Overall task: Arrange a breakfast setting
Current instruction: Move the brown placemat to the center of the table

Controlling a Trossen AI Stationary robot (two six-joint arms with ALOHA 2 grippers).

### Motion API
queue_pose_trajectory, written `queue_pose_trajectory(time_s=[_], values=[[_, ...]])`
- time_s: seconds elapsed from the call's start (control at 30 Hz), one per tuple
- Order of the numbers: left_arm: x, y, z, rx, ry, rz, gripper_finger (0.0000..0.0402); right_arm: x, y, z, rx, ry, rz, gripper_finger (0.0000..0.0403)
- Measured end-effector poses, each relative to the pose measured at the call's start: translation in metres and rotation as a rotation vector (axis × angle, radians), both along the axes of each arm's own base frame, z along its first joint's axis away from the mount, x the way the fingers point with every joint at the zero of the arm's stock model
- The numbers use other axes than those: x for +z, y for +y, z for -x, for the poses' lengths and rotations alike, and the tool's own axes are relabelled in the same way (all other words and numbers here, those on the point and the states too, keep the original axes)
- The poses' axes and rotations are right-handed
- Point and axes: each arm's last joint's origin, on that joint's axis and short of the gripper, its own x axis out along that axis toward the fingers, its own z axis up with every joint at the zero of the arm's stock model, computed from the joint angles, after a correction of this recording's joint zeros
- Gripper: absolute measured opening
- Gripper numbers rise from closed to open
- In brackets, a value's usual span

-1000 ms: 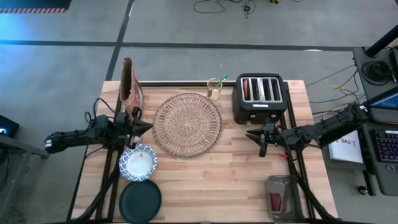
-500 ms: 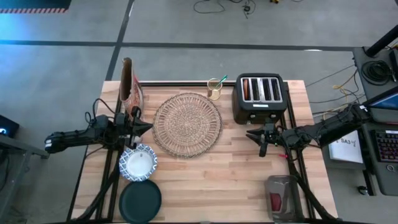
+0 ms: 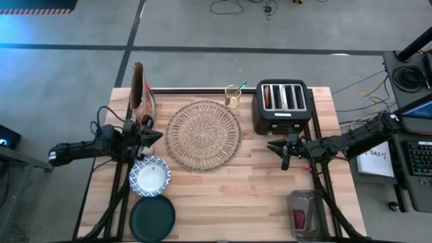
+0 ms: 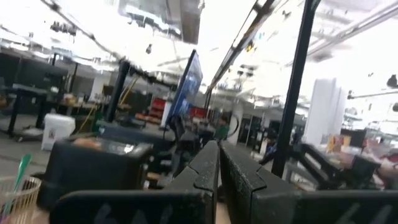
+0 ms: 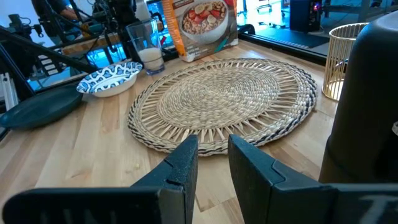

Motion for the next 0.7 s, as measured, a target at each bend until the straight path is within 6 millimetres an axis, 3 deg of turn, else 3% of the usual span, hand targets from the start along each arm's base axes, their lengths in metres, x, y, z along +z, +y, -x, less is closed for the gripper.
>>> queue_pose_trajectory(time_s=[0.17,0.37,0.5,0.7], values=[[0.019,0.0,0.002,-0.005,0.028,0.016,0.0,0.0,0.0,0.0,0.0,0.0,0.0,0.0079],[0.045,0.003,-0.001,0.109,0.221,0.051,0.0,0.0,0.0,0.0,0.0,0.0,0.0,0.0079],[0.052,0.008,-0.009,0.23,0.405,0.101,0.0,0.0,0.0,0.0,0.0,0.0,0.0,0.0079],[0.064,0.011,-0.027,0.235,0.557,0.142,0.0,0.0,0.0,0.0,0.0,0.0,0.0,0.0079]])
